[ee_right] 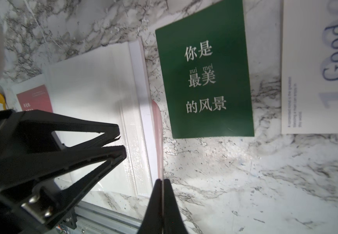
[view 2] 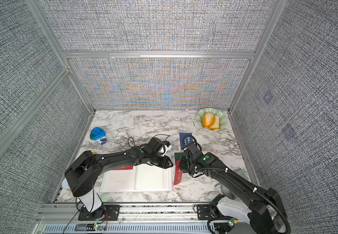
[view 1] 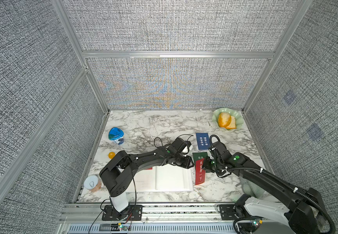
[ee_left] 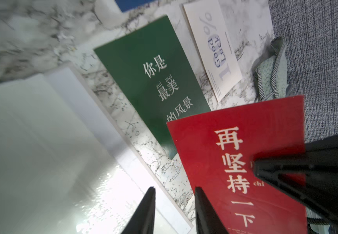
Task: Place the photos into the photo albums
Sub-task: Pick up the photo at the center of the board.
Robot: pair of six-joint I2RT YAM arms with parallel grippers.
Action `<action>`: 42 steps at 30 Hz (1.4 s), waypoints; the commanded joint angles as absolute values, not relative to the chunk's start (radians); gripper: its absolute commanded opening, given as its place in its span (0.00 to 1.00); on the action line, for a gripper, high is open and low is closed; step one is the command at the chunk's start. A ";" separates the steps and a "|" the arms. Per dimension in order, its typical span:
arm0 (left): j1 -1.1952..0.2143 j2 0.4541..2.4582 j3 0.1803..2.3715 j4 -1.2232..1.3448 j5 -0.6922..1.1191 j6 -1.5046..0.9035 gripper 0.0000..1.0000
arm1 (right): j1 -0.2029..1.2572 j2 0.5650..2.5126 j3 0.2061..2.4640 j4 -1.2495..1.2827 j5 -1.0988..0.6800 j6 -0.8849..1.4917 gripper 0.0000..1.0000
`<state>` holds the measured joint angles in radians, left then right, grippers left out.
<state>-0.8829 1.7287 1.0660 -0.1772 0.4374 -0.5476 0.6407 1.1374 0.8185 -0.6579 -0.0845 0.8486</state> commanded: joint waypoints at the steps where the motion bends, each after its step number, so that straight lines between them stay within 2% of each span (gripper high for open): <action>1: -0.843 1.691 1.057 -0.183 0.451 -0.518 0.40 | 0.632 1.155 0.852 -0.677 -0.084 0.806 0.00; 3: -0.811 1.666 1.046 -0.186 0.461 -0.512 0.45 | 0.627 1.174 0.875 -0.669 -0.095 0.792 0.00; 8: -0.746 1.613 1.021 -0.196 0.468 -0.502 0.65 | 0.617 1.228 0.933 -0.623 -0.143 0.754 0.00; 12: -0.695 1.568 0.988 -0.187 0.480 -0.506 0.70 | 0.611 1.274 0.994 -0.577 -0.201 0.719 0.00; 23: -0.574 1.468 0.876 -0.099 0.592 -0.539 0.72 | 0.606 1.436 1.107 -0.404 -0.568 0.632 0.00; 33: -0.480 1.381 0.790 -0.030 0.672 -0.547 0.72 | 0.601 1.543 1.125 -0.330 -0.777 0.604 0.00; 39: -0.469 1.381 0.775 0.017 0.775 -0.548 0.65 | 0.588 1.575 1.121 -0.309 -0.838 0.587 0.00; 42: -0.468 1.382 0.773 0.030 0.819 -0.549 0.59 | 0.576 1.589 1.110 -0.291 -0.856 0.590 0.00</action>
<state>-0.4706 1.3853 0.7727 -0.0177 0.7429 -0.5545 0.5816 1.5803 1.1194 -0.3241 -0.8036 0.6010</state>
